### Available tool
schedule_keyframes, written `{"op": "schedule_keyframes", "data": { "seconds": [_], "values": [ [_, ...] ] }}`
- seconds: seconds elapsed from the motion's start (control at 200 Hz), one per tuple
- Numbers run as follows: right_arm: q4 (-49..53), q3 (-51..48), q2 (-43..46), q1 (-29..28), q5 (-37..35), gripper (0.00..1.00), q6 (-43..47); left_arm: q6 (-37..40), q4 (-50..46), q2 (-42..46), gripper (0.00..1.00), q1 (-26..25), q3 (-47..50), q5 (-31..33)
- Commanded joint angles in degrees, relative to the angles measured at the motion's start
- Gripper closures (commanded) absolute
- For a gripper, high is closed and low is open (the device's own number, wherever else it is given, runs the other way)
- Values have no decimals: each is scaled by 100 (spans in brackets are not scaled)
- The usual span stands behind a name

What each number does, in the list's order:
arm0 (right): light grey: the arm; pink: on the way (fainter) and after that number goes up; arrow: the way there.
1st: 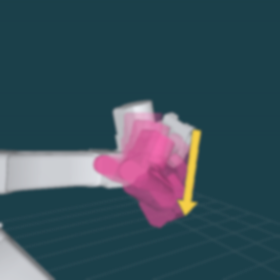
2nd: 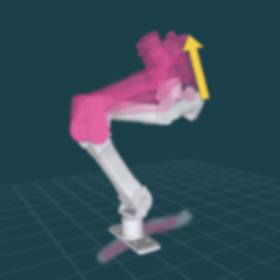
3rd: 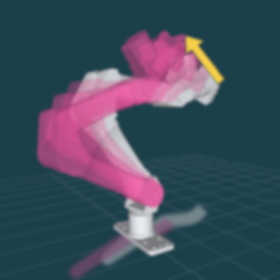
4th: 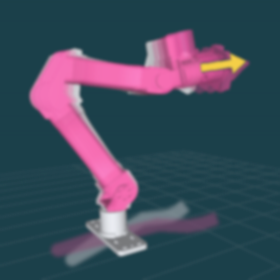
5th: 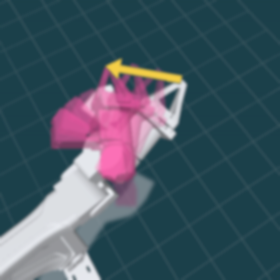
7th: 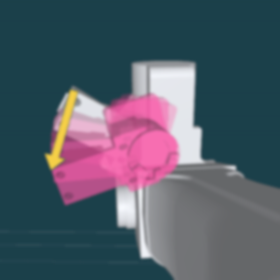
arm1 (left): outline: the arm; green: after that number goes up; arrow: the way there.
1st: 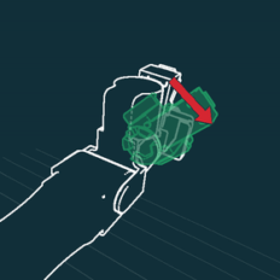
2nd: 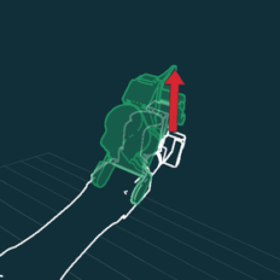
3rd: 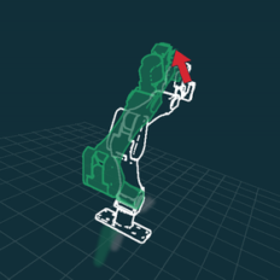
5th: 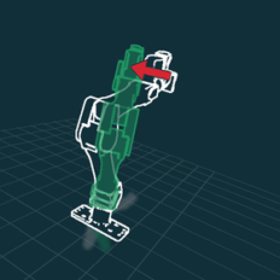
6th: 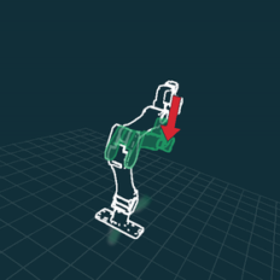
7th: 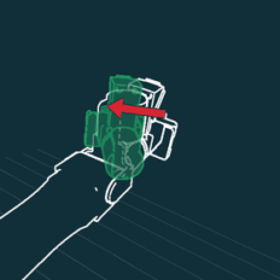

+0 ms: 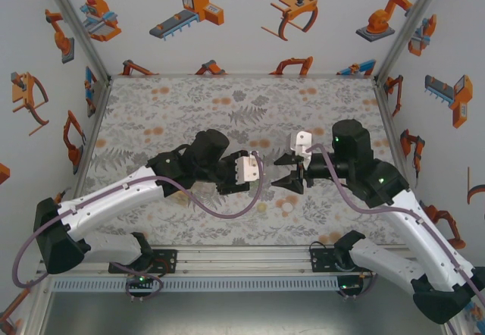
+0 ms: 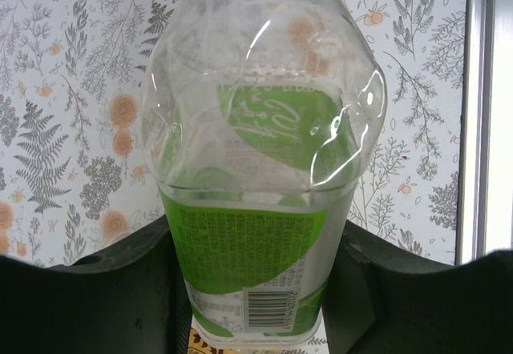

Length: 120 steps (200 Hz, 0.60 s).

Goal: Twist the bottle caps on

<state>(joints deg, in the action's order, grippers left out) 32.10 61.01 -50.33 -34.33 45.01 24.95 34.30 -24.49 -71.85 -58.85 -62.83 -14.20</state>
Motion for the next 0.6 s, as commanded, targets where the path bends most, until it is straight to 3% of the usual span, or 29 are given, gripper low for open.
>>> {"op": "schedule_keyframes", "data": {
  "seconds": [0.0,0.28,0.396,0.496,0.596],
  "values": [
    [-322,-113,104,-21,129,53,56,41,-31,154,100,-16,-117,-2],
    [-487,-224,110,-22,126,63,-78,19,-3,194,100,-19,-86,31],
    [-538,-291,161,-20,-67,72,-299,-23,13,225,100,-20,-72,26],
    [-913,-435,233,-22,-355,85,-1172,-45,83,247,100,-13,-28,60],
    [-1416,-673,341,-21,-771,96,-2805,-93,251,239,100,-16,50,237]
  ]
}}
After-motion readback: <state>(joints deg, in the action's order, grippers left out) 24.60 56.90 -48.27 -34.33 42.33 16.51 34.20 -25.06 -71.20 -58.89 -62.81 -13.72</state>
